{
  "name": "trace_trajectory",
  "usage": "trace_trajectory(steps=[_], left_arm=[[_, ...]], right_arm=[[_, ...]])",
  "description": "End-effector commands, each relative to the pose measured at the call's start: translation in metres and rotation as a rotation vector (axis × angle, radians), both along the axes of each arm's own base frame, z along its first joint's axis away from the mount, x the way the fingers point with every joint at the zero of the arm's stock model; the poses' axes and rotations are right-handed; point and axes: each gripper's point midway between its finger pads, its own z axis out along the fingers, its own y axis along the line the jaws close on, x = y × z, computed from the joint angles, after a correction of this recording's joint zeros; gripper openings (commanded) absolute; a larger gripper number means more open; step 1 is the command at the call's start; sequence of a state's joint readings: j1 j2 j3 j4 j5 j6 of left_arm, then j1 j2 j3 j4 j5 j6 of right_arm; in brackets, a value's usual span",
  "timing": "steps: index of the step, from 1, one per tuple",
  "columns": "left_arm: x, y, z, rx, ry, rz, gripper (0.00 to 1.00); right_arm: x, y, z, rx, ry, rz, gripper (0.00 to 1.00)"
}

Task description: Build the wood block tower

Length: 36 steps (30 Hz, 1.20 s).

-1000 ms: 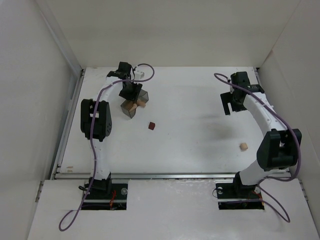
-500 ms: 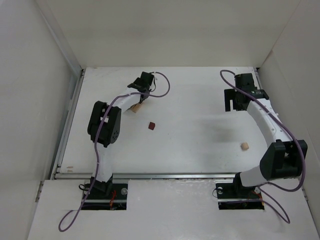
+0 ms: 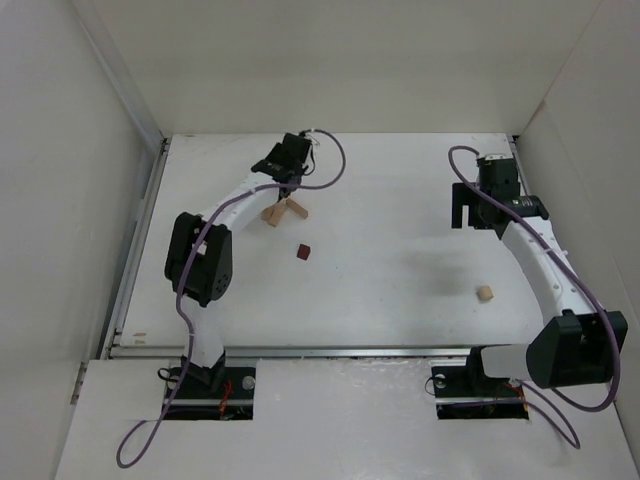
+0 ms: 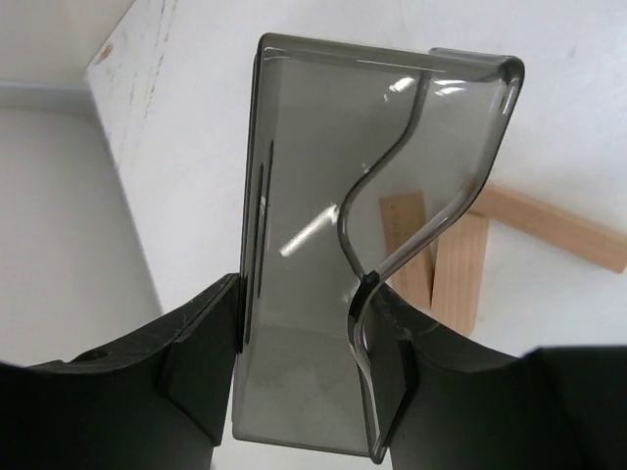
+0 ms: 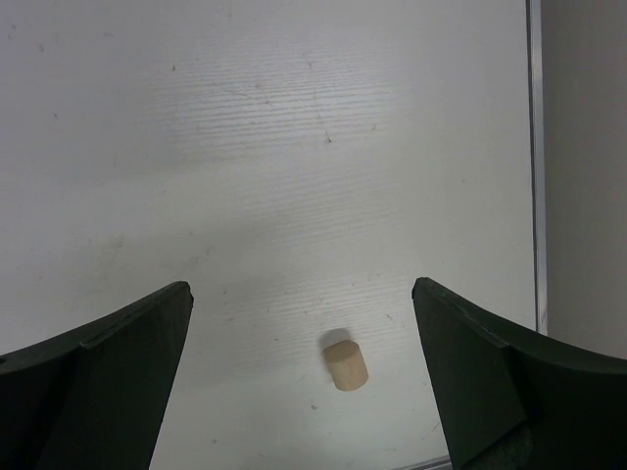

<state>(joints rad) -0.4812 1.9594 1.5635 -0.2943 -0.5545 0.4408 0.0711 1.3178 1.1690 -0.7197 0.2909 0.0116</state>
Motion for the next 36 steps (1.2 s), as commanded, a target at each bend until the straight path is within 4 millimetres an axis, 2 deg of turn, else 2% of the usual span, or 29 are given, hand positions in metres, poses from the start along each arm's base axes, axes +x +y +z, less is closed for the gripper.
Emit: trace_trajectory(steps=[1, 2, 4, 5, 6, 7, 8, 9, 10, 11, 12, 13, 14, 15, 16, 19, 21, 22, 23, 24, 25, 27, 28, 29, 30, 31, 32, 35, 36], left_arm=[[0.011, 0.016, 0.073, -0.276, -0.086, 0.042, 0.0], [0.011, 0.006, 0.071, -0.39, -0.034, -0.019, 0.0], [0.006, 0.012, 0.077, -0.533, 0.029, -0.026, 0.0], [0.008, 0.035, 0.068, -0.598, 0.071, -0.001, 0.0], [0.002, 0.022, 0.067, -0.722, 0.14, -0.088, 0.0], [-0.005, 0.026, 0.059, -0.788, 0.2, -0.084, 0.0], [-0.004, 0.047, 0.044, -0.851, 0.249, -0.05, 0.0], [-0.012, 0.038, 0.04, -0.962, 0.316, -0.104, 0.0], [-0.019, 0.042, 0.031, -1.018, 0.378, -0.09, 0.0], [-0.021, 0.047, 0.012, -1.058, 0.432, -0.091, 0.0], [-0.022, 0.064, 0.006, -1.117, 0.451, -0.057, 0.0], [-0.025, 0.063, 0.004, -1.193, 0.482, -0.089, 0.0], [-0.029, 0.067, -0.002, -1.243, 0.513, -0.074, 0.0], [-0.03, 0.072, -0.016, -1.285, 0.546, -0.064, 0.0], [-0.031, 0.078, -0.017, -1.346, 0.552, -0.084, 0.0], [-0.04, 0.078, -0.031, -1.474, 0.625, -0.105, 0.0], [-0.043, 0.082, -0.032, -1.541, 0.633, -0.136, 0.0], [-0.043, 0.089, -0.038, -1.594, 0.635, -0.121, 0.0], [-0.043, 0.09, -0.033, -1.672, 0.633, -0.136, 0.0], [-0.042, 0.093, -0.034, -1.72, 0.635, -0.121, 0.0], [-0.042, 0.098, -0.043, -1.766, 0.651, -0.086, 0.0], [-0.041, 0.11, -0.054, -1.758, 0.659, -0.002, 0.0], [-0.04, 0.119, -0.066, -1.745, 0.662, 0.088, 0.0], [-0.039, 0.124, -0.074, -1.701, 0.656, 0.146, 0.03], [-0.039, 0.138, -0.093, -1.602, 0.639, 0.252, 0.1], [-0.038, 0.144, -0.103, -1.553, 0.604, 0.281, 0.12], [-0.036, 0.148, -0.094, -1.514, 0.558, 0.296, 0.14], [-0.031, 0.162, -0.093, -1.412, 0.447, 0.325, 0.22], [-0.028, 0.166, -0.078, -1.387, 0.394, 0.314, 0.25]], right_arm=[[0.009, 0.003, 0.024, 0.048, -0.112, -0.021, 1.0], [0.006, 0.0, 0.022, 0.048, -0.091, -0.052, 1.0], [0.006, -0.011, 0.029, 0.049, -0.081, -0.114, 1.0], [0.008, -0.015, 0.021, 0.054, -0.041, -0.137, 1.0], [0.002, -0.018, 0.014, 0.066, 0.006, -0.171, 1.0], [0.003, -0.027, 0.016, 0.071, 0.017, -0.209, 1.0], [0.004, -0.03, 0.005, 0.077, 0.07, -0.216, 1.0], [0.003, -0.028, 0.0, 0.103, 0.093, -0.219, 1.0], [0.002, -0.029, -0.004, 0.11, 0.112, -0.224, 1.0], [0.002, -0.029, -0.004, 0.115, 0.11, -0.231, 1.0], [0.002, -0.029, -0.004, 0.115, 0.11, -0.231, 1.0], [0.001, -0.027, -0.001, 0.129, 0.098, -0.233, 1.0], [0.001, -0.027, -0.001, 0.129, 0.097, -0.233, 1.0], [0.001, -0.027, 0.003, 0.13, 0.085, -0.232, 1.0], [0.0, -0.028, 0.006, 0.123, 0.075, -0.236, 1.0], [-0.001, -0.029, 0.009, 0.118, 0.068, -0.229, 1.0], [-0.004, -0.029, 0.008, 0.118, 0.07, -0.229, 1.0], [-0.005, -0.033, 0.008, 0.118, 0.069, -0.241, 1.0], [-0.004, -0.032, 0.008, 0.134, 0.062, -0.262, 1.0], [-0.008, -0.039, 0.007, 0.142, 0.069, -0.298, 1.0], [-0.009, -0.043, 0.007, 0.148, 0.065, -0.319, 1.0], [-0.017, -0.051, 0.003, 0.156, 0.092, -0.376, 1.0], [-0.02, -0.061, 0.006, 0.15, 0.089, -0.407, 1.0], [-0.023, -0.065, 0.002, 0.15, 0.107, -0.438, 1.0], [-0.026, -0.07, -0.002, 0.151, 0.122, -0.474, 1.0], [-0.031, -0.078, -0.003, 0.161, 0.124, -0.517, 1.0], [-0.038, -0.079, -0.01, 0.18, 0.146, -0.546, 1.0], [-0.053, -0.078, -0.021, 0.285, 0.133, -0.66, 1.0], [-0.055, -0.08, -0.02, 0.301, 0.109, -0.691, 1.0]])
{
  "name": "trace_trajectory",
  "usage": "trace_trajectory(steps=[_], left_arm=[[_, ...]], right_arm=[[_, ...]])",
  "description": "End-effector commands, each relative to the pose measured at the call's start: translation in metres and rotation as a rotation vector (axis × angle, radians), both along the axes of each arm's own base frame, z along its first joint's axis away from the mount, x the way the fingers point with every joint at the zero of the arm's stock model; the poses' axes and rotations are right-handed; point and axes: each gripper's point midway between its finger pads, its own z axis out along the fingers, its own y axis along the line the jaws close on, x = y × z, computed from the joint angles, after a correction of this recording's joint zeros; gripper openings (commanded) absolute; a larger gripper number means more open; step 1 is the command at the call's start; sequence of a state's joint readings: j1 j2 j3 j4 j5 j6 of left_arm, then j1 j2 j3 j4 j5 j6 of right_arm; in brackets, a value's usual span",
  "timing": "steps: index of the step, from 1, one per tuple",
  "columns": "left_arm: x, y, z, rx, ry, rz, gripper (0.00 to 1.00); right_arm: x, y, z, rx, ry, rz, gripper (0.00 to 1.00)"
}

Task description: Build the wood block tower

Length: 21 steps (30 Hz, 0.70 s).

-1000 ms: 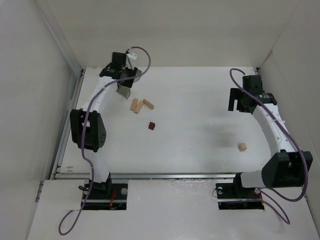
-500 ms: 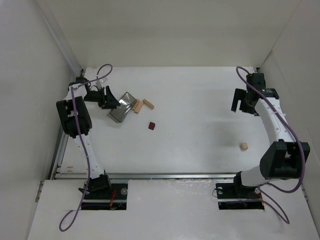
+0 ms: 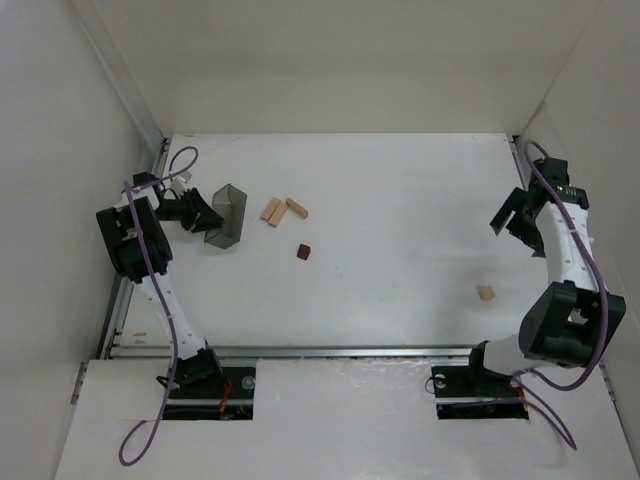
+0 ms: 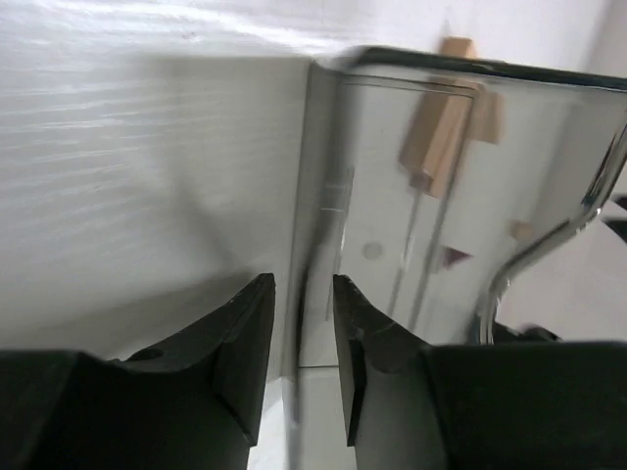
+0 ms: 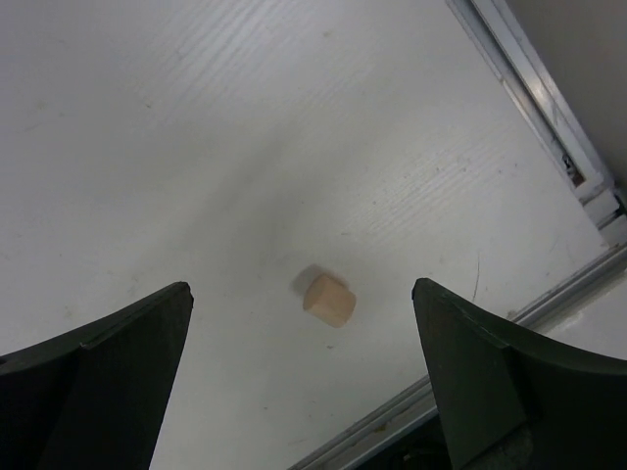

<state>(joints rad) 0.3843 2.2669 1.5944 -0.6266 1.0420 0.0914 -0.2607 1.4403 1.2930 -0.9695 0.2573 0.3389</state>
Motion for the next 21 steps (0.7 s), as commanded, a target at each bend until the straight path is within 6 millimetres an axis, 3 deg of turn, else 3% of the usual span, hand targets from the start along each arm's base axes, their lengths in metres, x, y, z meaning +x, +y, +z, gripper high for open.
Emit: trace_trajectory(steps=[1, 3, 10, 13, 21], left_arm=[[0.028, 0.032, 0.027, 0.282, -0.155, 0.096, 0.27], [0.031, 0.037, 0.042, 0.32, -0.193, 0.11, 0.32], [0.031, 0.032, 0.052, 0.357, -0.234, 0.06, 0.35], [0.031, 0.031, 0.057, 0.391, -0.254, 0.045, 0.35], [0.034, 0.034, 0.079, 0.423, -0.304, 0.049, 0.35]], right_arm=[[-0.016, 0.006, -0.004, 0.084, -0.039, -0.167, 1.0], [-0.026, 0.0, -0.013, 0.093, -0.034, -0.24, 1.0], [-0.049, 0.025, -0.063, 0.246, 0.045, -0.458, 1.0], [-0.058, 0.03, -0.074, 0.271, 0.033, -0.55, 0.97], [-0.053, 0.03, -0.091, 0.285, 0.014, -0.624, 0.94]])
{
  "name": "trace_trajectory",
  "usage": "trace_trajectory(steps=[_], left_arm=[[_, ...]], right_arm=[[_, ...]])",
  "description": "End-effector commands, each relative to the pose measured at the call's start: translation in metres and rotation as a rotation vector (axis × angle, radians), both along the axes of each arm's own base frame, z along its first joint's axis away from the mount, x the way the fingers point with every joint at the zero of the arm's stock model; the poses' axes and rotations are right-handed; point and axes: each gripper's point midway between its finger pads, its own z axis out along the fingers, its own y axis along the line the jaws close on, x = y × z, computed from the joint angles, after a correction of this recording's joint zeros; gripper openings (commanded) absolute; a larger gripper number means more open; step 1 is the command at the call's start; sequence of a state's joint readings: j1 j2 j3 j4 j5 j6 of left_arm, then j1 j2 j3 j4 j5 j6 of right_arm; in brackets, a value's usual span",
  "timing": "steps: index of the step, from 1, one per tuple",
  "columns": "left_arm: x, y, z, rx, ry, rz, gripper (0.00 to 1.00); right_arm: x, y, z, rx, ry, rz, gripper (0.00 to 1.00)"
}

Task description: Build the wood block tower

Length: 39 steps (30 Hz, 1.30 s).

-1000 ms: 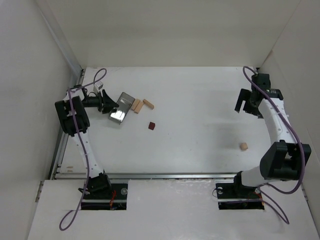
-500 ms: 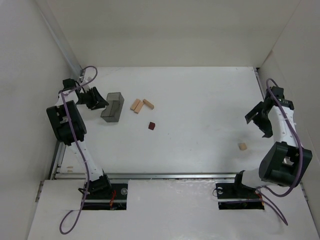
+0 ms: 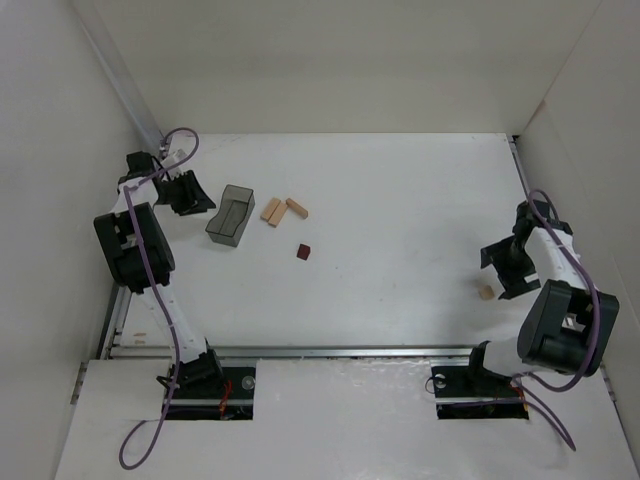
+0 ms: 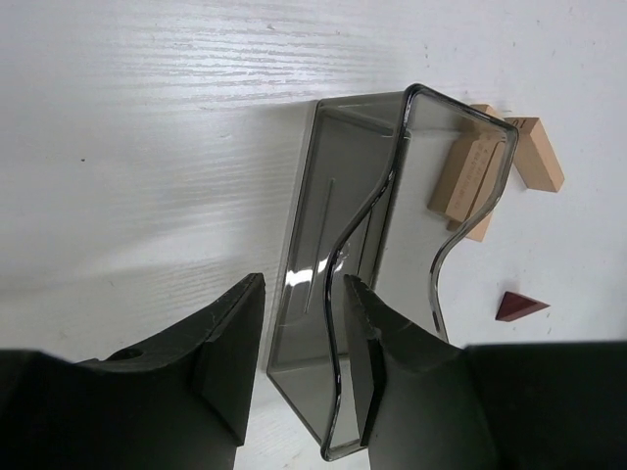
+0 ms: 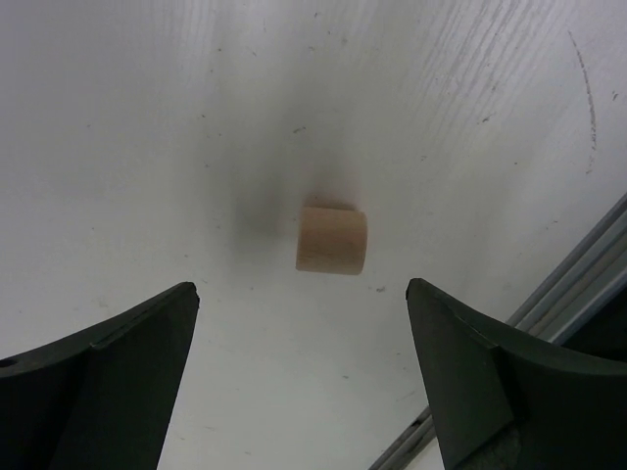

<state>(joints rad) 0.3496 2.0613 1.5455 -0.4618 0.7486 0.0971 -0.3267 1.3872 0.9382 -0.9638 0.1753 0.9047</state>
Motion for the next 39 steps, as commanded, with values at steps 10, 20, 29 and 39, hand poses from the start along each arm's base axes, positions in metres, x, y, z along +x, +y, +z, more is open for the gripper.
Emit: trace_trajectory(steps=[10, 20, 29, 39], left_arm=[[0.005, 0.005, 0.044, 0.055, -0.083, 0.001, 0.35], [0.008, 0.009, 0.058, 0.081, -0.104, 0.011, 0.35], [0.008, 0.009, 0.058, 0.081, -0.104, 0.011, 0.35], [0.01, 0.009, 0.061, 0.079, -0.109, 0.018, 0.35]], right_arm=[[0.022, -0.017, -0.019, -0.03, -0.001, -0.096, 0.8], [0.029, -0.012, -0.029, 0.006, -0.012, -0.091, 0.68], [0.025, -0.011, -0.029, 0.006, 0.003, -0.061, 0.62], [0.022, -0.004, -0.035, -0.009, 0.053, 0.075, 0.62]])
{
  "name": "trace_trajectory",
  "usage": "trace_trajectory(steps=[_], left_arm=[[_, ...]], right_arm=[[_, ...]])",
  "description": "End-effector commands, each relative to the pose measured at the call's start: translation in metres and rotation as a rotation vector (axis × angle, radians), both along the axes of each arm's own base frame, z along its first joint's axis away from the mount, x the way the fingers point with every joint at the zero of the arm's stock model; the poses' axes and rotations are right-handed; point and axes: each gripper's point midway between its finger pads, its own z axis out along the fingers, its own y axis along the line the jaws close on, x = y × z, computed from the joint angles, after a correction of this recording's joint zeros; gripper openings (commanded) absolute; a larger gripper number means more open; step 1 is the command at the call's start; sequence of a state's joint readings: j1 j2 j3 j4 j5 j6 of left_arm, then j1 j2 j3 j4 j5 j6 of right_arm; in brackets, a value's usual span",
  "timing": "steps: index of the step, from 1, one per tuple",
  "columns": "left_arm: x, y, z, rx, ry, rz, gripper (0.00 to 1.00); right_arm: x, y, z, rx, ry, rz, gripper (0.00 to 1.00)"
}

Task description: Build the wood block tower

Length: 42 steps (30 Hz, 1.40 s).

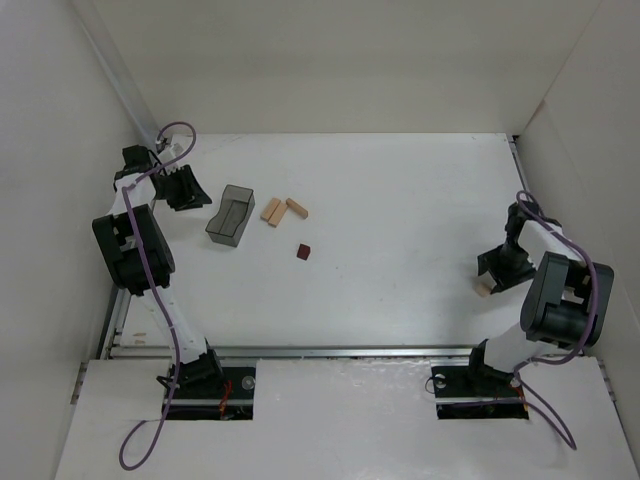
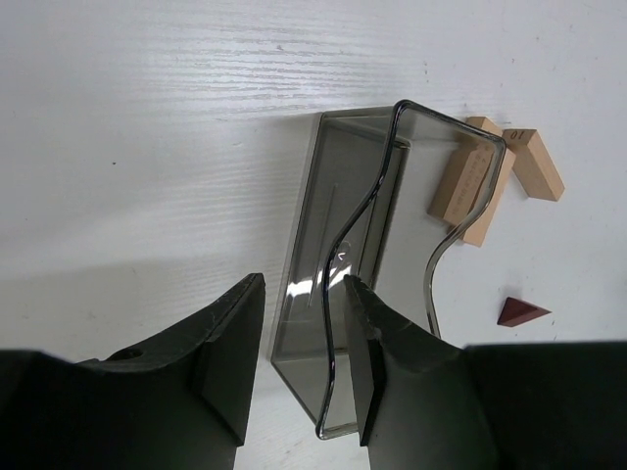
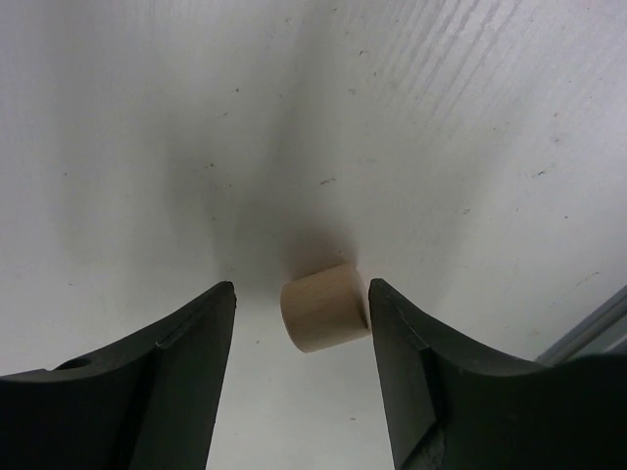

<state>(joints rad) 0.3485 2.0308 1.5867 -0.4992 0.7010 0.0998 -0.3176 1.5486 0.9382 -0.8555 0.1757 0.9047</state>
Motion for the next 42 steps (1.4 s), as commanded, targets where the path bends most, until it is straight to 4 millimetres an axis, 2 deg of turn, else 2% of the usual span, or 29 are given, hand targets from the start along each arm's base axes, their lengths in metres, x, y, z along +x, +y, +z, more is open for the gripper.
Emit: trace_trajectory(steps=[1, 3, 10, 13, 15, 17, 18, 20, 22, 23, 24, 26, 27, 28, 29, 30, 31, 32, 33, 34, 35, 36, 37, 38, 39, 40, 42], left_arm=[[0.006, 0.001, 0.042, 0.027, -0.09, -0.003, 0.35], [0.008, 0.002, 0.046, 0.03, -0.098, -0.003, 0.35], [0.008, -0.003, 0.046, 0.024, -0.094, -0.006, 0.35], [0.007, -0.003, 0.045, 0.021, -0.086, -0.006, 0.35], [0.007, -0.003, 0.045, 0.026, -0.09, -0.013, 0.35], [0.006, -0.002, 0.049, 0.037, -0.097, -0.008, 0.35], [0.006, 0.0, 0.054, 0.058, -0.113, -0.012, 0.35], [0.004, 0.002, 0.051, 0.076, -0.109, -0.022, 0.34], [0.003, -0.005, 0.062, 0.108, -0.136, -0.052, 0.32], [0.004, -0.004, 0.074, 0.124, -0.161, -0.061, 0.32], [0.006, -0.013, 0.08, 0.157, -0.187, -0.106, 0.32], [0.006, -0.021, 0.101, 0.198, -0.22, -0.15, 0.32], [0.006, -0.026, 0.108, 0.209, -0.231, -0.175, 0.32], [0.007, -0.038, 0.114, 0.217, -0.243, -0.214, 0.32], [0.005, -0.048, 0.122, 0.209, -0.266, -0.263, 0.32], [0.0, -0.059, 0.137, 0.205, -0.281, -0.297, 0.36], [-0.002, -0.078, 0.141, 0.207, -0.288, -0.35, 0.4], [-0.008, -0.092, 0.149, 0.206, -0.307, -0.396, 0.44], [-0.017, -0.105, 0.156, 0.228, -0.322, -0.466, 0.48], [-0.022, -0.119, 0.156, 0.238, -0.327, -0.526, 0.51], [-0.037, -0.151, 0.165, 0.247, -0.362, -0.627, 0.58], [-0.045, -0.165, 0.171, 0.273, -0.386, -0.684, 0.6], [-0.052, -0.18, 0.174, 0.303, -0.416, -0.752, 0.62], [-0.063, -0.194, 0.182, 0.318, -0.441, -0.794, 0.63], [-0.074, -0.22, 0.18, 0.335, -0.453, -0.865, 0.65], [-0.078, -0.231, 0.18, 0.342, -0.47, -0.889, 0.65], [-0.085, -0.253, 0.183, 0.387, -0.513, -0.928, 0.65]], right_arm=[[0.003, 0.0, 0.0, -0.033, 0.017, 0.093, 0.62], [-0.002, 0.0, -0.002, -0.045, 0.046, 0.111, 0.62], [0.002, 0.008, -0.004, -0.046, 0.049, 0.154, 0.6], [0.005, 0.007, -0.002, -0.049, 0.04, 0.154, 0.44], [0.005, 0.007, -0.002, -0.049, 0.04, 0.154, 0.15], [0.005, 0.008, -0.002, -0.04, 0.038, 0.155, 0.01], [0.01, 0.01, -0.002, -0.03, 0.019, 0.176, 0.0], [0.023, 0.017, 0.0, -0.005, -0.031, 0.226, 0.0], [0.041, 0.03, 0.01, 0.051, -0.113, 0.302, 0.0], [0.061, 0.04, 0.023, 0.066, -0.18, 0.369, 0.0], [0.075, 0.05, 0.033, 0.085, -0.237, 0.434, 0.0], [0.107, 0.084, 0.06, 0.105, -0.364, 0.642, 0.0], [0.131, 0.095, 0.088, 0.066, -0.448, 0.716, 0.0], [0.142, 0.11, 0.102, 0.05, -0.498, 0.791, 0.0], [0.159, 0.125, 0.125, 0.004, -0.595, 0.914, 0.0], [0.17, 0.156, 0.145, 0.002, -0.681, 1.032, 0.0], [0.176, 0.174, 0.162, 0.006, -0.762, 1.117, 0.0], [0.174, 0.201, 0.179, 0.054, -0.862, 1.239, 0.0], [0.182, 0.228, 0.198, 0.048, -0.979, 1.314, 0.0], [0.184, 0.243, 0.21, 0.061, -1.046, 1.354, 0.0], [0.181, 0.261, 0.223, 0.095, -1.121, 1.409, 0.0], [0.187, 0.274, 0.243, 0.073, -1.225, 1.443, 0.0], [0.183, 0.289, 0.253, 0.098, -1.279, 1.473, 0.0], [0.188, 0.295, 0.25, 0.129, -1.3, 1.477, 0.0], [0.185, 0.308, 0.259, 0.195, -1.339, 1.487, 0.0], [0.187, 0.313, 0.264, 0.211, -1.372, 1.496, 0.0], [0.186, 0.329, 0.261, 0.313, -1.375, 1.529, 0.0]])
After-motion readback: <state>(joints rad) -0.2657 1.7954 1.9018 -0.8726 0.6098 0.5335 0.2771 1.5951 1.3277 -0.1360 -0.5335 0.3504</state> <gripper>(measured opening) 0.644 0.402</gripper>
